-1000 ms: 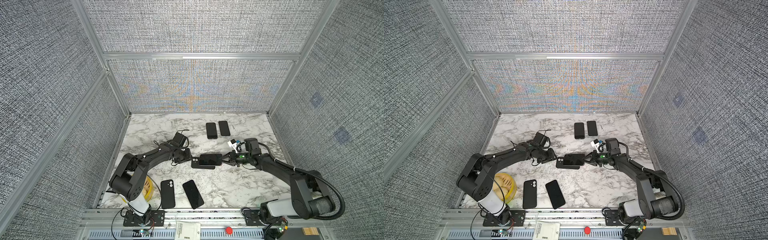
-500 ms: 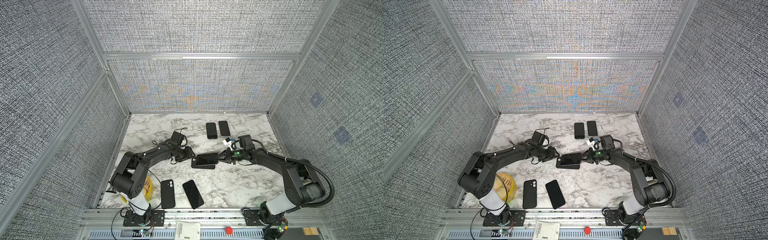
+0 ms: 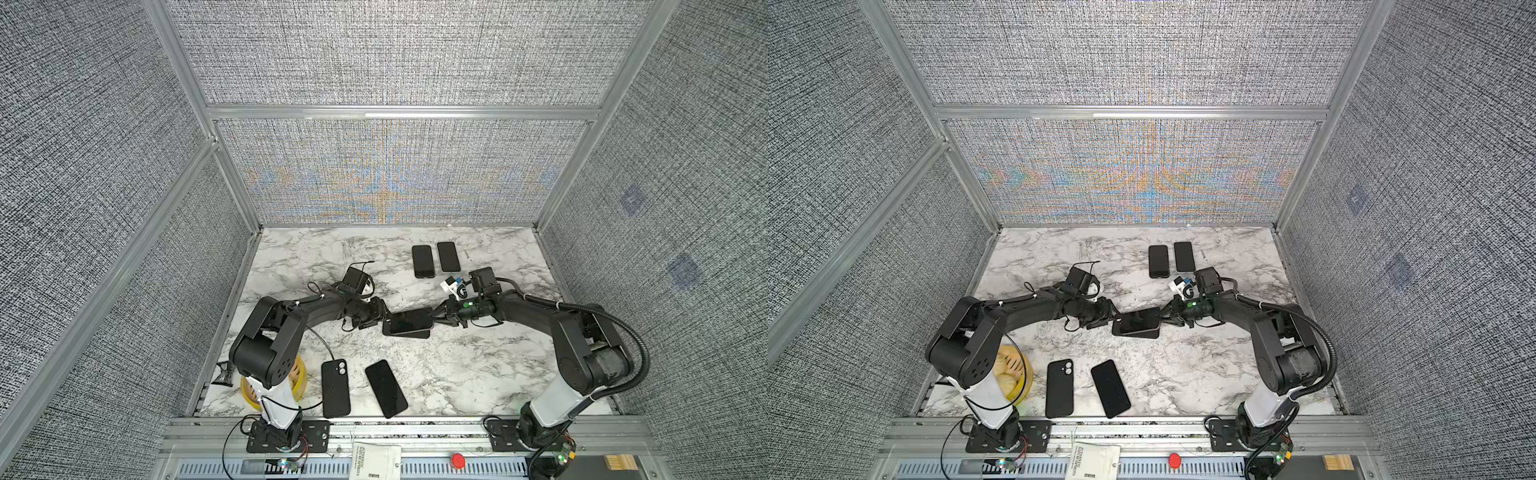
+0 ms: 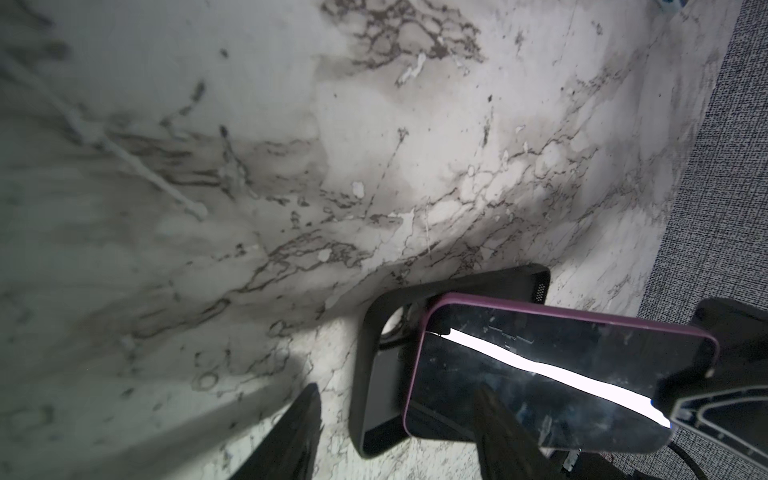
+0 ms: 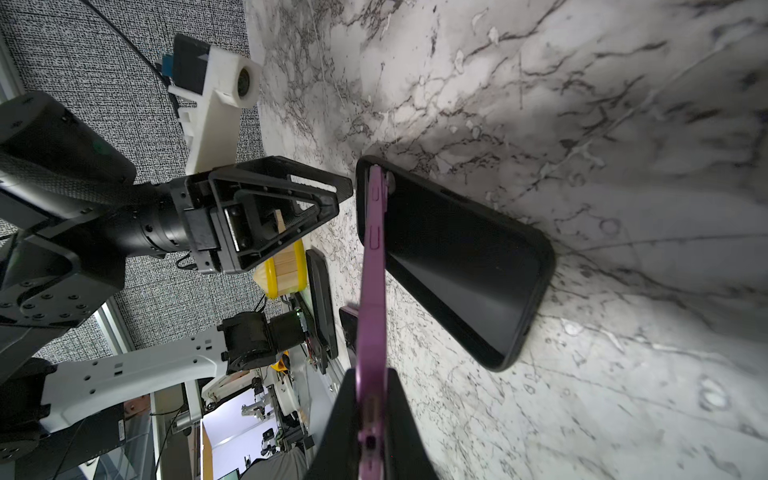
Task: Put the phone into the phone case
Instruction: 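Lower the phone into the case with the right gripper while the left holds it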
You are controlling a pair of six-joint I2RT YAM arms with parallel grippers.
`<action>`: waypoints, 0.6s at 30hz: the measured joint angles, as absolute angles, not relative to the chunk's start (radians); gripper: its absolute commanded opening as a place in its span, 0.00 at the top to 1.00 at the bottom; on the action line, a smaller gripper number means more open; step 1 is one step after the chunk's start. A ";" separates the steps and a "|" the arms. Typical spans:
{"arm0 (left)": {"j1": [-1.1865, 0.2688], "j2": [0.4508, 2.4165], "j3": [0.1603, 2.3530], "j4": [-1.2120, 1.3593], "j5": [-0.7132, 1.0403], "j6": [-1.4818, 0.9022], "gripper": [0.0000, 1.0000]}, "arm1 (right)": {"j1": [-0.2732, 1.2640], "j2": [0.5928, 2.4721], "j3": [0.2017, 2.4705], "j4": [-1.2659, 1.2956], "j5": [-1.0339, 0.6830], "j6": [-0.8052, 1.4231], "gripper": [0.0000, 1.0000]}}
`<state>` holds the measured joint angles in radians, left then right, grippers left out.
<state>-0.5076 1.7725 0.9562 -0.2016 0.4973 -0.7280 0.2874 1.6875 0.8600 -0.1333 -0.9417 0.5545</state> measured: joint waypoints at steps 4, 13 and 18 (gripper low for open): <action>-0.508 1.773 0.941 -0.180 0.502 -0.734 0.40 | 0.289 1.710 0.870 -0.146 -0.945 0.546 1.00; -0.507 1.773 0.911 -0.122 0.531 -0.752 0.41 | 0.296 1.771 0.907 -0.169 -0.950 0.519 1.00; -0.505 1.769 0.893 -0.091 0.543 -0.760 0.41 | 0.304 1.808 0.926 -0.173 -0.953 0.509 1.00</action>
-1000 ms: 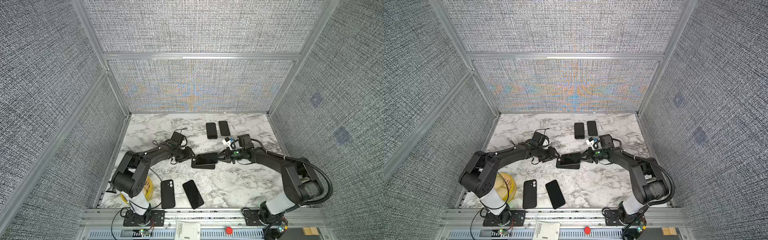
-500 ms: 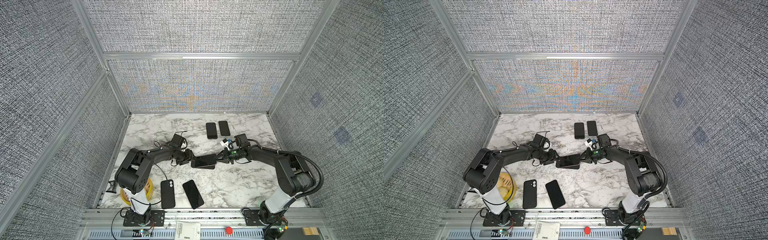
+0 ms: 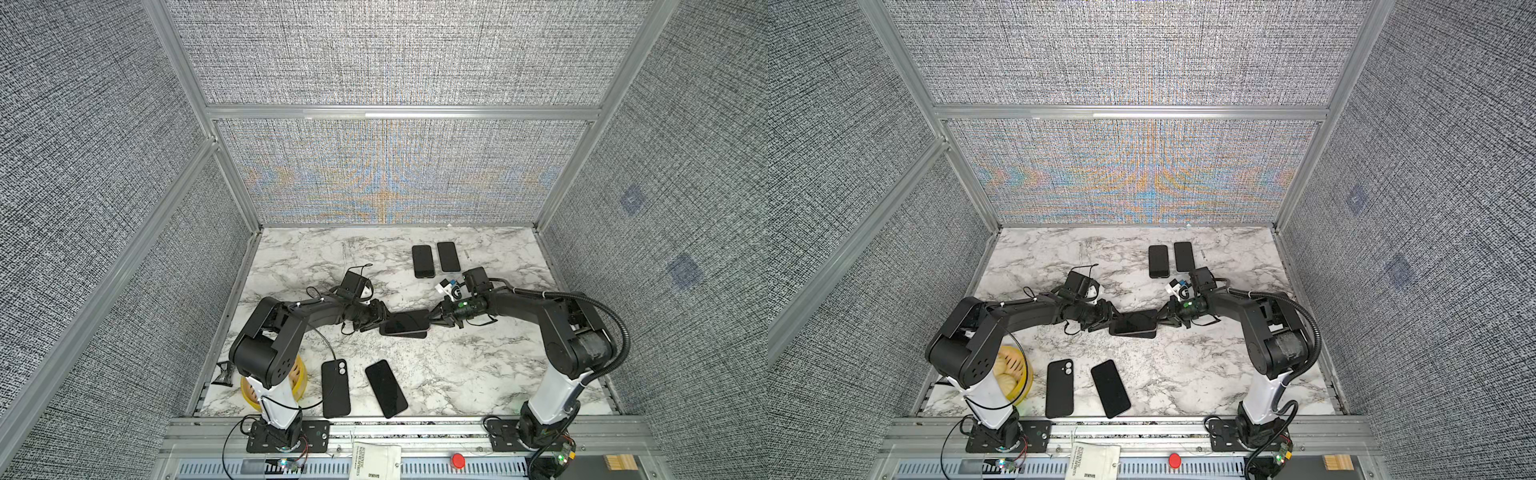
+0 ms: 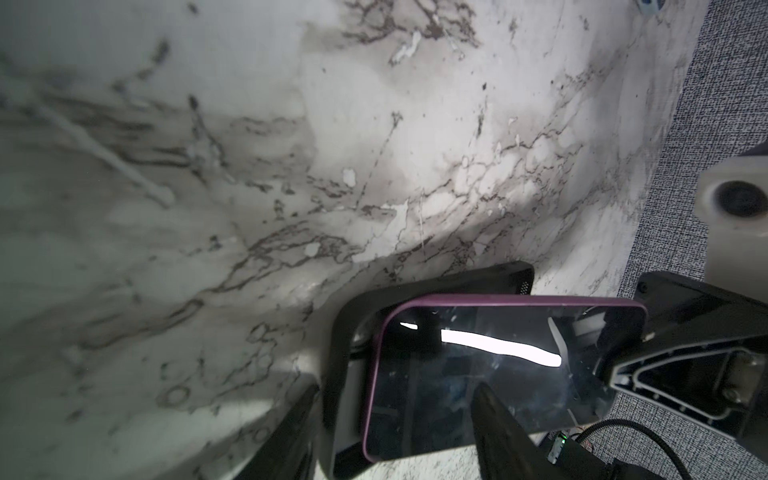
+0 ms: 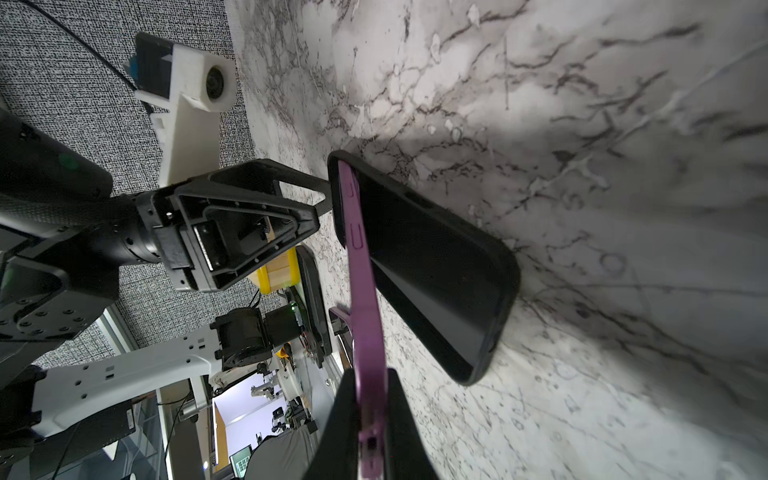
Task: Put the phone into the phone case
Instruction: 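Lower the phone into the case with the right gripper while the left holds it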
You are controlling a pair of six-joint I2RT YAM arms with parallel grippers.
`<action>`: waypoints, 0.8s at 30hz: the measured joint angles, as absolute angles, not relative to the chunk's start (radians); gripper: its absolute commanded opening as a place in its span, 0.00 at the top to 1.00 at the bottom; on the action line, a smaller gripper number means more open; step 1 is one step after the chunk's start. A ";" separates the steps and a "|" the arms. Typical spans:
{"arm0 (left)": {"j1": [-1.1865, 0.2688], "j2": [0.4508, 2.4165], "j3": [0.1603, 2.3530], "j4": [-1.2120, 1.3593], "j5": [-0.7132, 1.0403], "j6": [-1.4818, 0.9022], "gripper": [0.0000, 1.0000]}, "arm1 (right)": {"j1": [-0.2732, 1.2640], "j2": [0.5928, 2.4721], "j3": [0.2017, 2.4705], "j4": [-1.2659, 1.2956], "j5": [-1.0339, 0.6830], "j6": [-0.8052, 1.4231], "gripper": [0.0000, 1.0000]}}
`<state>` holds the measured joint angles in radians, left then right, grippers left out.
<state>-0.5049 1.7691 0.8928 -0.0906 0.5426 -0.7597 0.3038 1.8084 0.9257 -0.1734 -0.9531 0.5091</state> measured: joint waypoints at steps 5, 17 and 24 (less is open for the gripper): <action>-0.505 1.763 0.877 -0.068 0.545 -0.764 0.41 | 0.307 1.849 0.945 -0.175 -0.959 0.493 1.00; -0.504 1.750 0.846 -0.025 0.549 -0.778 0.41 | 0.319 1.889 0.970 -0.186 -0.961 0.471 1.00; -0.504 1.735 0.822 -0.008 0.547 -0.786 0.41 | 0.324 1.897 0.968 -0.186 -0.956 0.452 1.00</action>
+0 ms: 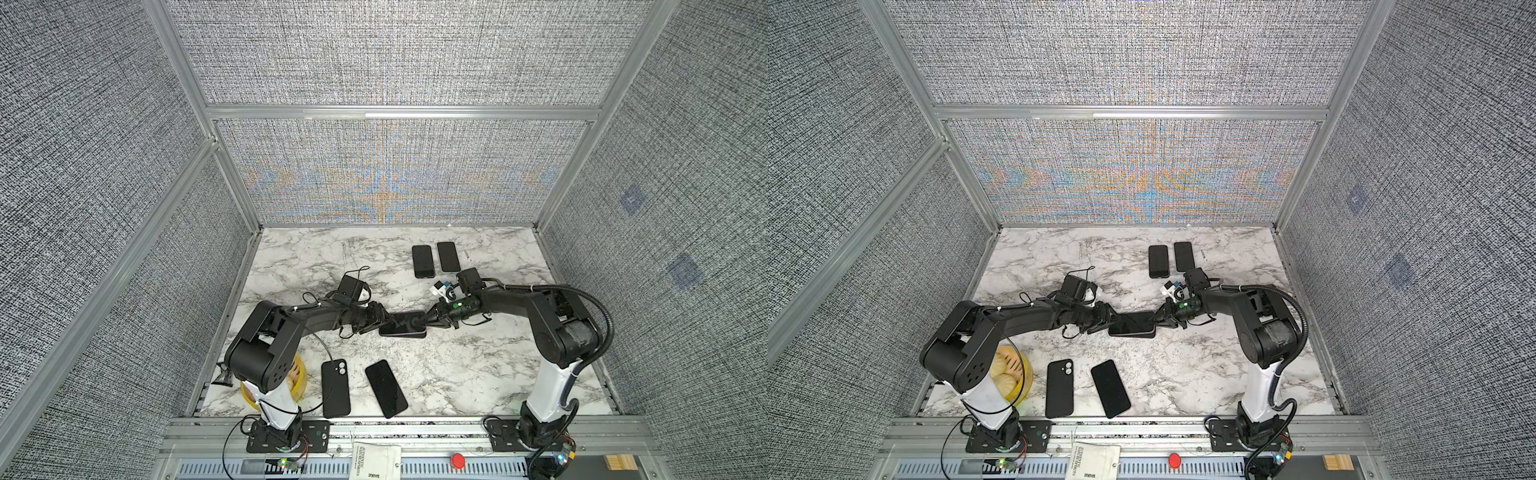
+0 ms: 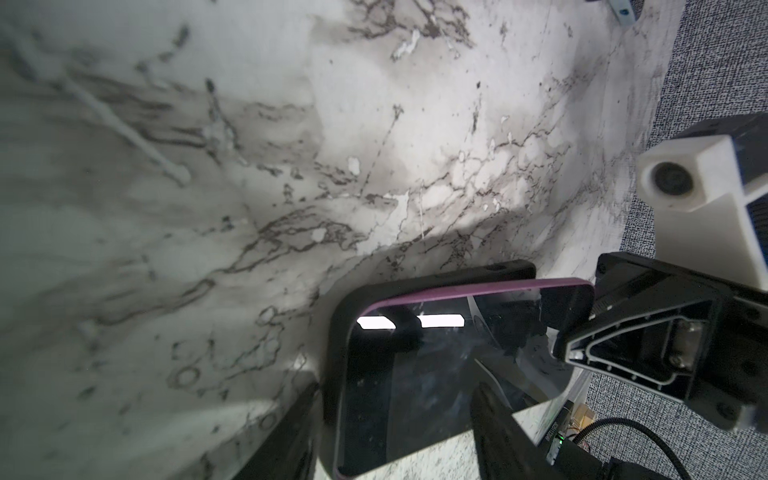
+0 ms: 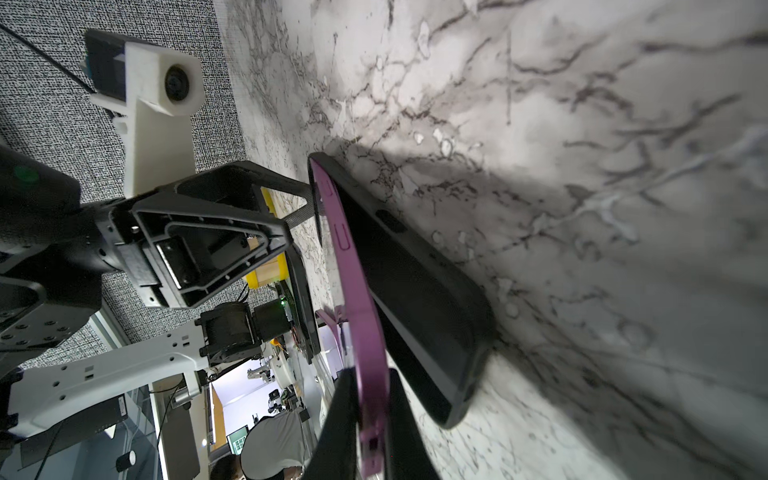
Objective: Put the phone into the phone case
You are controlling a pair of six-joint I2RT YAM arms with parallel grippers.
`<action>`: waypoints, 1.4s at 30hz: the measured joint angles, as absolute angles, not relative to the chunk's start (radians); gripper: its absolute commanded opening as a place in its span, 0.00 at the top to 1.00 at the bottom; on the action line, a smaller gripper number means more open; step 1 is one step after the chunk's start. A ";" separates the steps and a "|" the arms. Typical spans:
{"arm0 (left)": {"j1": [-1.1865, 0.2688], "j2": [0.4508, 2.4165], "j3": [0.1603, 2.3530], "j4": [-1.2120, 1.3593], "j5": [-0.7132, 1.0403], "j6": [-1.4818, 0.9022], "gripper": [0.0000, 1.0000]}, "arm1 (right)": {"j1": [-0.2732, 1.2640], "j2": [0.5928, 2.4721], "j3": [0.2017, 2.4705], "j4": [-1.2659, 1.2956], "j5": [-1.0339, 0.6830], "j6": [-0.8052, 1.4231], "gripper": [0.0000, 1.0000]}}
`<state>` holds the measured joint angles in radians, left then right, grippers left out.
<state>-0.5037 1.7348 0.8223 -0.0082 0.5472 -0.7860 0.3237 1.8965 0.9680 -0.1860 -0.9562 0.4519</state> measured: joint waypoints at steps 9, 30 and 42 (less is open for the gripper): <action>-0.504 1.726 0.805 0.014 0.545 -0.793 0.41 | 0.326 1.922 0.971 -0.203 -0.944 0.421 0.92; -0.505 1.725 0.788 0.048 0.556 -0.812 0.41 | 0.381 1.865 1.052 -0.430 -0.670 0.342 0.70; -0.507 1.700 0.808 -0.063 0.527 -0.758 0.40 | 0.440 1.809 1.102 -0.537 -0.479 0.321 0.62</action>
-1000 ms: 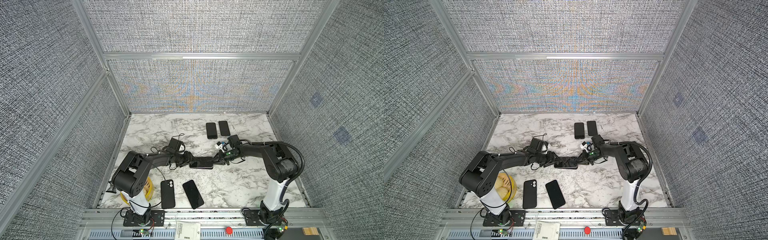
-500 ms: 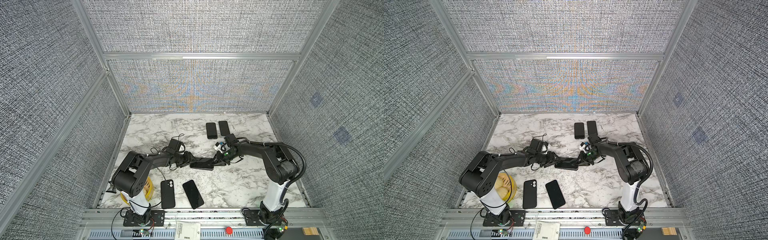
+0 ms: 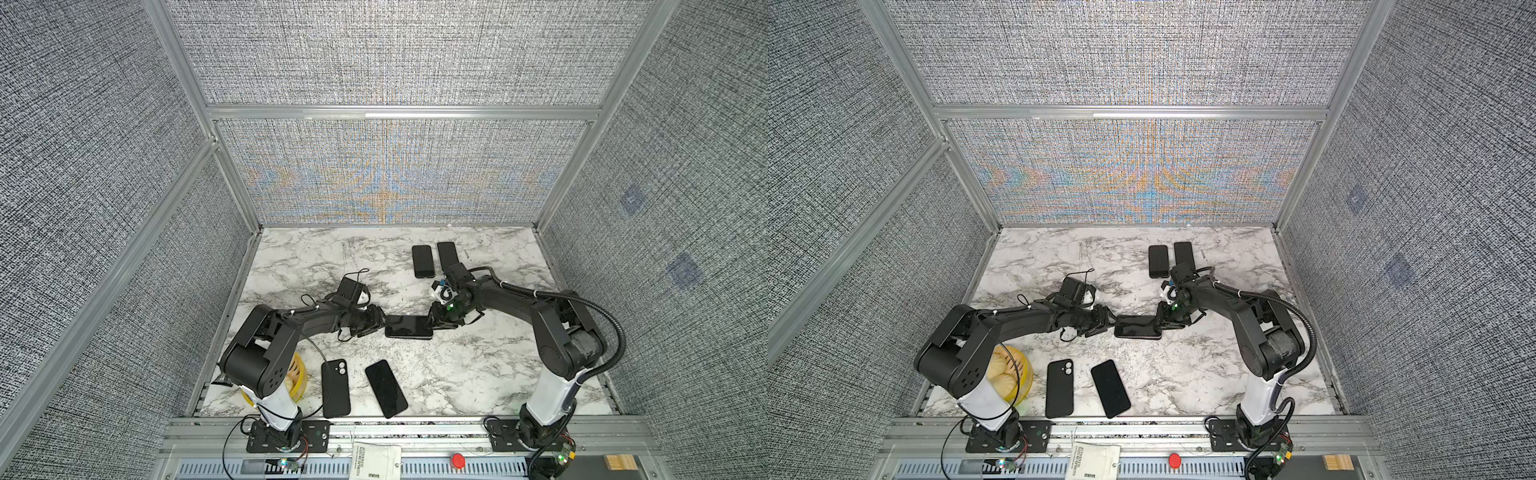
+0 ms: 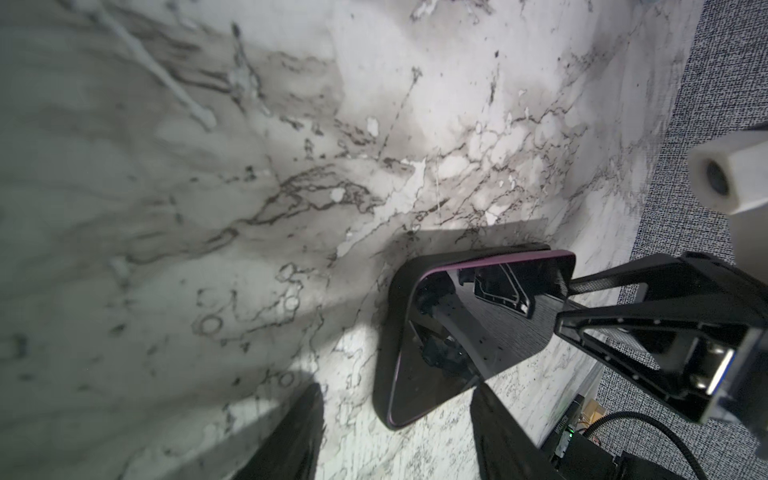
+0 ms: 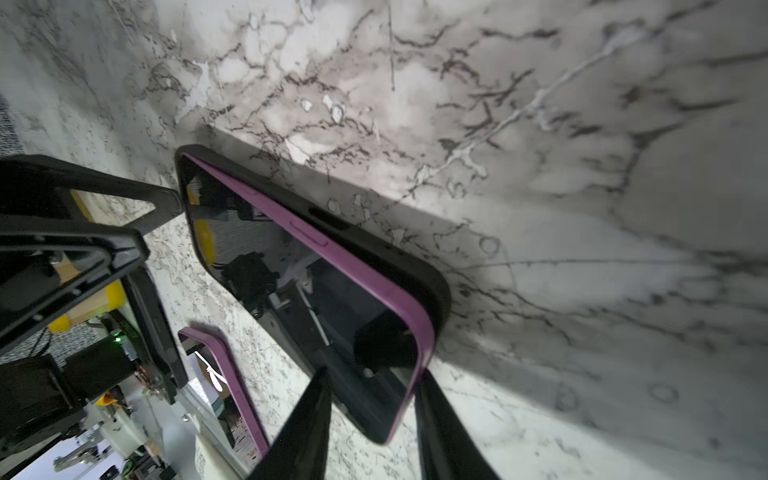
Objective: Put the phone into the phone case
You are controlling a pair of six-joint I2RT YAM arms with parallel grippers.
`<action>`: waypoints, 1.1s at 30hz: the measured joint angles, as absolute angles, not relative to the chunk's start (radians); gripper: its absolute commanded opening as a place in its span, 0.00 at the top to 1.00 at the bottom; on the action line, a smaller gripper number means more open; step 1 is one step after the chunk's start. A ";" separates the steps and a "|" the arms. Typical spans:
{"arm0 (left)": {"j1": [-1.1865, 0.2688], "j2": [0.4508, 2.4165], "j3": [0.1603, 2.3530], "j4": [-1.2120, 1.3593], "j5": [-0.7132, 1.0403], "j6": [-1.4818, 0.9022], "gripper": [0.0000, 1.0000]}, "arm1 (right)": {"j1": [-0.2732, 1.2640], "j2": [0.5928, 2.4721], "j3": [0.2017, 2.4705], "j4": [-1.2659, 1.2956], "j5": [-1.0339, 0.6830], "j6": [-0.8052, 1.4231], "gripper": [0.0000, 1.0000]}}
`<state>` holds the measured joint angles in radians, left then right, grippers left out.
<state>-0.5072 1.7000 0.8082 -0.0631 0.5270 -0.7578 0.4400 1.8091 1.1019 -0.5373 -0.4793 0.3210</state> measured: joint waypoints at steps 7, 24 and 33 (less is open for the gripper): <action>-0.507 1.726 0.830 -0.073 0.578 -0.722 0.39 | 0.462 1.771 1.108 -0.570 -0.406 0.304 0.60; -0.532 1.736 0.830 -0.083 0.609 -0.715 0.45 | 0.566 1.580 0.917 -0.466 -0.266 0.451 0.67; -0.534 1.740 0.843 -0.101 0.601 -0.706 0.46 | 0.572 1.618 0.915 -0.421 -0.240 0.472 0.70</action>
<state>-0.5343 1.7405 0.8433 -0.1013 0.6006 -0.7063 0.5724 1.6176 0.9146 -0.4213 -0.2401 0.4725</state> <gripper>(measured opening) 0.543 0.310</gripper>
